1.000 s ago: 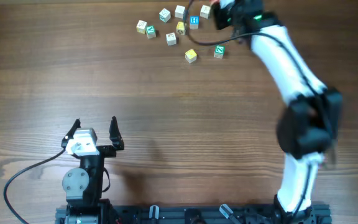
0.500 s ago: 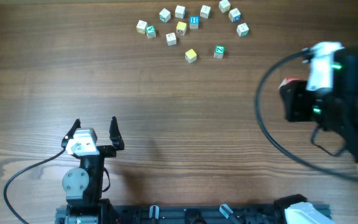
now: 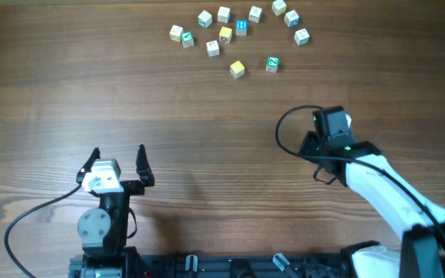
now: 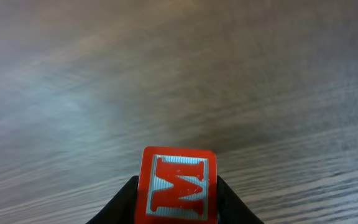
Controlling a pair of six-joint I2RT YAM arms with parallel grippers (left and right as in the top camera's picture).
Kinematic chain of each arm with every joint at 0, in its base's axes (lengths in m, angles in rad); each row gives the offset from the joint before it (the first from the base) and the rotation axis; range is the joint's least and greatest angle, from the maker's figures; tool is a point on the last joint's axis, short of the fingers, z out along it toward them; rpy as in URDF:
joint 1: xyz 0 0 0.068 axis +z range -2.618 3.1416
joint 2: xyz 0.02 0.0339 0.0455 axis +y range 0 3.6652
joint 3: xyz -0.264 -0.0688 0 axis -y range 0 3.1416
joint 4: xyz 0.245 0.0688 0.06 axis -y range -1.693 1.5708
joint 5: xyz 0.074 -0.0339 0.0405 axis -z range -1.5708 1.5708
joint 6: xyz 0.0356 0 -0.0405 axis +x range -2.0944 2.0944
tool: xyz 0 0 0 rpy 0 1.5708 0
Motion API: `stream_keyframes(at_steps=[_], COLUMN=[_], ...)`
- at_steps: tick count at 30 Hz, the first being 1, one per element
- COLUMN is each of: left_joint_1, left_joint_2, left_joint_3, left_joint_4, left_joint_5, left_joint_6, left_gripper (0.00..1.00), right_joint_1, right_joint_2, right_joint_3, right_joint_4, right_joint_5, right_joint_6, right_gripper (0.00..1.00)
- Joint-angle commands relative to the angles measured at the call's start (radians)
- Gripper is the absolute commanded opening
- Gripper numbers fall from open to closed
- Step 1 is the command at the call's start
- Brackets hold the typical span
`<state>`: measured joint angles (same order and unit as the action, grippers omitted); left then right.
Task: Form a tower
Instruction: 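Carry the red M block right and lower it onto the table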
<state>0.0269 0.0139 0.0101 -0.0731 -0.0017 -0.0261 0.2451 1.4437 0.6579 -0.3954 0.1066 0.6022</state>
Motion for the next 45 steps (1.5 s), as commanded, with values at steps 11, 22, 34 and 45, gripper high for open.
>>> stream_keyframes(at_steps=[11, 22, 34, 45], left_joint_1=[-0.003, -0.003, -0.003, -0.003], left_joint_2=[-0.007, -0.007, -0.007, -0.007], left_joint_3=[-0.004, -0.004, -0.004, -0.004], left_joint_4=[-0.003, -0.002, -0.002, -0.003], left_joint_5=[0.009, 0.009, 0.009, 0.009], left_joint_6=[0.019, 0.019, 0.019, 0.019], left_gripper=[1.0, 1.0, 1.0, 1.0], right_joint_1=[-0.282, -0.282, -0.282, -0.282], right_joint_2=[0.058, 0.058, 0.056, 0.056], right_joint_3=[-0.004, -0.004, 0.018, 0.017], right_joint_4=[0.132, 0.119, 0.119, 0.127], right_joint_5=[-0.012, -0.048, -0.056, -0.01], right_joint_6=[-0.42, -0.587, -0.537, -0.475], right_gripper=[0.5, 0.29, 0.73, 0.46])
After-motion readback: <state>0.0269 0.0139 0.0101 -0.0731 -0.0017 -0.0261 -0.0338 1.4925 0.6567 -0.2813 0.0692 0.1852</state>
